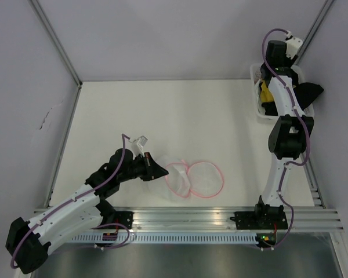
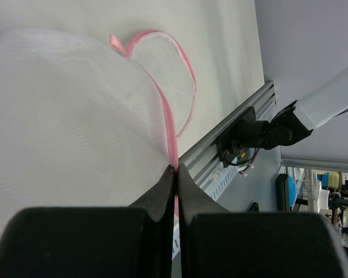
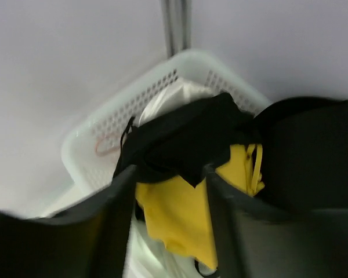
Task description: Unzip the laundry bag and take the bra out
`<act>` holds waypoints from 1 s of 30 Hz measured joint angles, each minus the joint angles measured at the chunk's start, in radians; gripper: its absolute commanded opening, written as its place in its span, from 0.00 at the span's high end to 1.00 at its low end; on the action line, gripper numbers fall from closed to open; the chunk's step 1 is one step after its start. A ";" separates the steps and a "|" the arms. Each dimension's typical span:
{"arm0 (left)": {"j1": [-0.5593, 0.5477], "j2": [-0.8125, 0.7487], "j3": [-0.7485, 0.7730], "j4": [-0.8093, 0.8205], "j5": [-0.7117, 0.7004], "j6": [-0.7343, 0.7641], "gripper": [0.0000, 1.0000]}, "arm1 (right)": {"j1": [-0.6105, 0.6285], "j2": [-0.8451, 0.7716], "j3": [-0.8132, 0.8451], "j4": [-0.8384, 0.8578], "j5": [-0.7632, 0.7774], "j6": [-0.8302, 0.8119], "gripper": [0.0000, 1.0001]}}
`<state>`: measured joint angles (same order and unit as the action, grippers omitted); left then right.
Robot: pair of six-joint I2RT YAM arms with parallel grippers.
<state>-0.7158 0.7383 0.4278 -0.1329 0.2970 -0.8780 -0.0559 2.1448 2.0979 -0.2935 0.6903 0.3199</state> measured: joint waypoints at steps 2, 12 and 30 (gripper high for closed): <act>0.000 0.000 -0.002 0.000 0.000 0.000 0.98 | 0.005 0.010 -0.018 -0.033 -0.047 0.000 0.32; 0.000 0.000 -0.014 0.008 -0.003 0.000 0.98 | 0.208 -0.359 -0.317 -0.064 -0.266 -0.026 0.11; 0.000 -0.067 -0.075 0.033 -0.017 -0.001 0.98 | 0.981 -1.080 -1.380 -0.291 -0.188 0.402 0.11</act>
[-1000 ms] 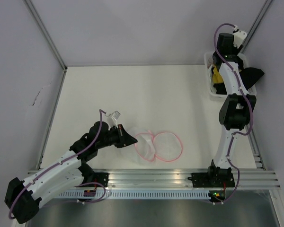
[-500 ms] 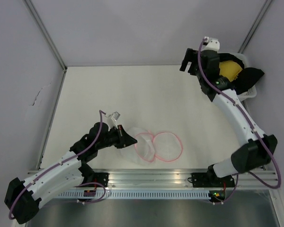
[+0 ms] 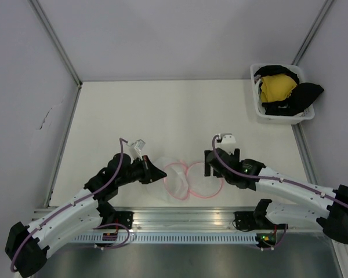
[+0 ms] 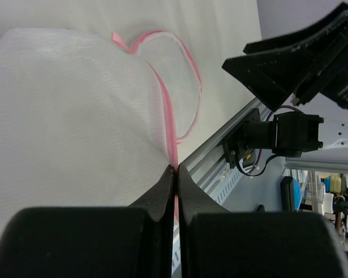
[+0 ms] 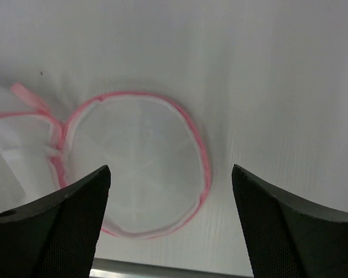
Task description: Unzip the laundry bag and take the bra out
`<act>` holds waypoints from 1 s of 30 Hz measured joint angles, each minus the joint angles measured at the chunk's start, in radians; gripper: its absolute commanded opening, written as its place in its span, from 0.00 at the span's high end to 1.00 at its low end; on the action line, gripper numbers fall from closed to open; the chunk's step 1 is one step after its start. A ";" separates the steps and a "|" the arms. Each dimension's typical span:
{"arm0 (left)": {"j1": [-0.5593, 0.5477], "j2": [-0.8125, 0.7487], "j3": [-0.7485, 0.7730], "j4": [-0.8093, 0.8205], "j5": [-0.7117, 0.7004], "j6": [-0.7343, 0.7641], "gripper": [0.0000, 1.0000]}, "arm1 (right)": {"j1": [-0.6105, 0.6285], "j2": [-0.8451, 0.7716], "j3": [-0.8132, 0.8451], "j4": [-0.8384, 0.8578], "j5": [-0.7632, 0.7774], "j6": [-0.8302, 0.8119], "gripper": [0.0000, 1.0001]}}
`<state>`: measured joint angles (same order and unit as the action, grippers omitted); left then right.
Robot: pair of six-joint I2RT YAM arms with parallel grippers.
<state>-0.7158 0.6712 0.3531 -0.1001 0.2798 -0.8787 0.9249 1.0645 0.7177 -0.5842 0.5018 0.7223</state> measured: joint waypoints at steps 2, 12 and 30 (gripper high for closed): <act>0.000 0.000 -0.003 -0.001 -0.002 0.000 0.98 | 0.078 -0.005 -0.002 -0.077 0.066 0.101 0.11; 0.000 -0.005 -0.021 -0.001 -0.018 -0.014 0.98 | 0.164 0.040 -0.213 -0.147 0.147 0.435 0.27; 0.000 0.008 -0.033 0.013 -0.017 -0.023 0.98 | 0.164 -0.012 -0.290 0.049 0.140 0.480 0.50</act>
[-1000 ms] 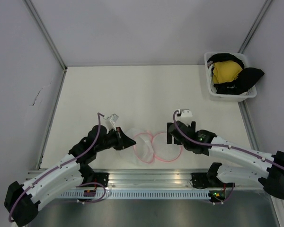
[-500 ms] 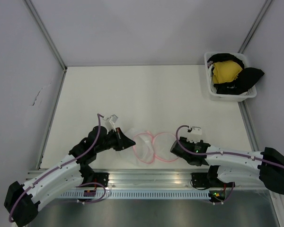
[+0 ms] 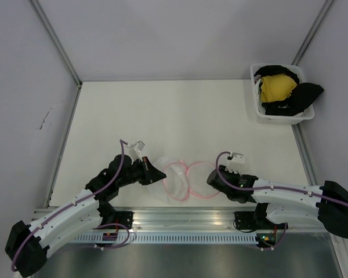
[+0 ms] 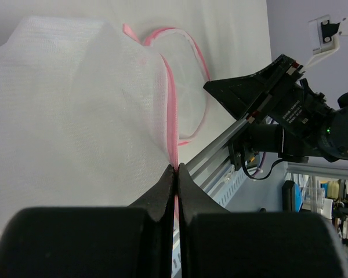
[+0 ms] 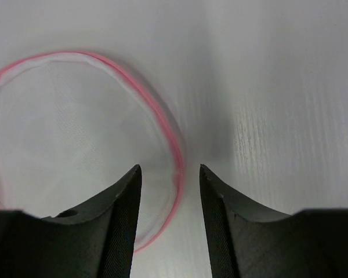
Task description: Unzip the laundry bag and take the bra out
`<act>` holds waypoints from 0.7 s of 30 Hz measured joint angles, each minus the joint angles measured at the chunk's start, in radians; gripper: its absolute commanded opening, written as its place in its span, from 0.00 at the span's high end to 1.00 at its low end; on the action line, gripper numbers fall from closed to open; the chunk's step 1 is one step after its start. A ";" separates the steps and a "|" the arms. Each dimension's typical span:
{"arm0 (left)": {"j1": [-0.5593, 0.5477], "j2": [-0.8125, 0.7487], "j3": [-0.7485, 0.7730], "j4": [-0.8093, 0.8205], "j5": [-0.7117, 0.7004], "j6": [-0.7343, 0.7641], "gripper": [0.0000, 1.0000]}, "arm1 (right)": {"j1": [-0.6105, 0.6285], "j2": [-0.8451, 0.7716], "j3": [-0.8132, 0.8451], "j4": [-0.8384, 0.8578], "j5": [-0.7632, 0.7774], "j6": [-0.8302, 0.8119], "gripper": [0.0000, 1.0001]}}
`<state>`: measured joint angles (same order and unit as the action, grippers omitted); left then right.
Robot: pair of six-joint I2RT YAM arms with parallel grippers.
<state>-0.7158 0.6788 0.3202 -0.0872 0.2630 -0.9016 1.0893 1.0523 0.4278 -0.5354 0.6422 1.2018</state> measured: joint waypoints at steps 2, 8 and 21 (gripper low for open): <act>0.000 0.000 0.000 0.002 0.000 0.000 0.98 | 0.000 0.027 0.000 0.000 -0.005 0.000 0.50; 0.000 -0.004 0.000 0.007 0.000 -0.006 0.98 | 0.000 0.048 -0.014 0.027 -0.014 -0.007 0.99; 0.000 -0.017 -0.034 0.018 0.000 -0.018 0.98 | 0.021 -0.193 0.037 0.100 -0.116 -0.214 1.00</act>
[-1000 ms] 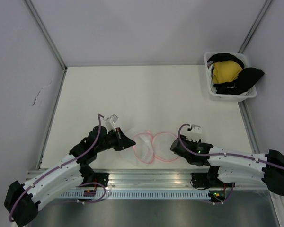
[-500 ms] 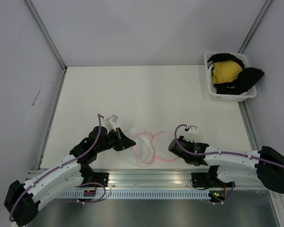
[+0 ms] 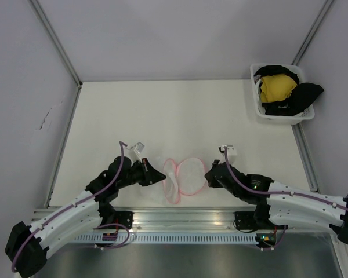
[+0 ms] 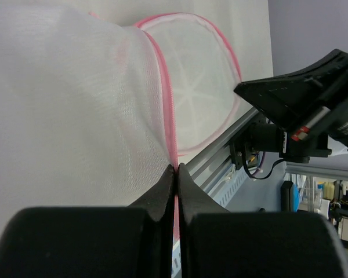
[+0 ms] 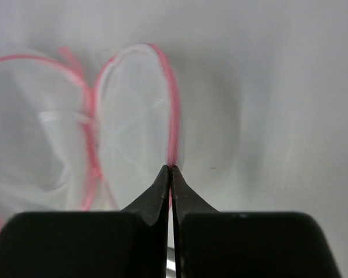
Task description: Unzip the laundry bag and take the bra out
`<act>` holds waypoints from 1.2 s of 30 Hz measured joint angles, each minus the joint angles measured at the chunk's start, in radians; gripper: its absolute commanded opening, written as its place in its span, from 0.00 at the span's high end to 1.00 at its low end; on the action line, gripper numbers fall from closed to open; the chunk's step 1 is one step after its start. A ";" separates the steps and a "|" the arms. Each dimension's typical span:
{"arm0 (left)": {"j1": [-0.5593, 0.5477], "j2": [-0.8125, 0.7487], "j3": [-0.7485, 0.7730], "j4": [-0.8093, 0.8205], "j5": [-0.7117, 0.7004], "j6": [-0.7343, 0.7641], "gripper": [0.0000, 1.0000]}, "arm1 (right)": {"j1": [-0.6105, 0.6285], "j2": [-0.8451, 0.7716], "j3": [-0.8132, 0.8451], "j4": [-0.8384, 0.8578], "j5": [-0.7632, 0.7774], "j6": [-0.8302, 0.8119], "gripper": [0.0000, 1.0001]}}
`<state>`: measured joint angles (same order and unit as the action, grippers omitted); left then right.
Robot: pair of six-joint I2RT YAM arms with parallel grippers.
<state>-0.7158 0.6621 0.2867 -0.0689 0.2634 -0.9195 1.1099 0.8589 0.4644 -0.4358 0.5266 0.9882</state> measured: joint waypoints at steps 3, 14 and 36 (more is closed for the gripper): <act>0.000 -0.003 0.000 0.020 0.000 0.000 0.98 | 0.003 0.021 0.067 0.114 -0.135 -0.094 1.00; 0.000 -0.089 -0.003 0.069 -0.020 -0.033 0.00 | 0.034 0.232 0.188 0.414 -0.415 -0.274 1.00; 0.000 -0.120 0.026 -0.179 -0.173 -0.106 0.00 | 0.090 0.431 0.219 0.535 -0.686 -0.410 0.99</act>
<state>-0.7158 0.5423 0.3122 -0.2478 0.0902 -1.0252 1.1999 1.2900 0.6838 0.0994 -0.1589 0.5777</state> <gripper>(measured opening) 0.993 0.007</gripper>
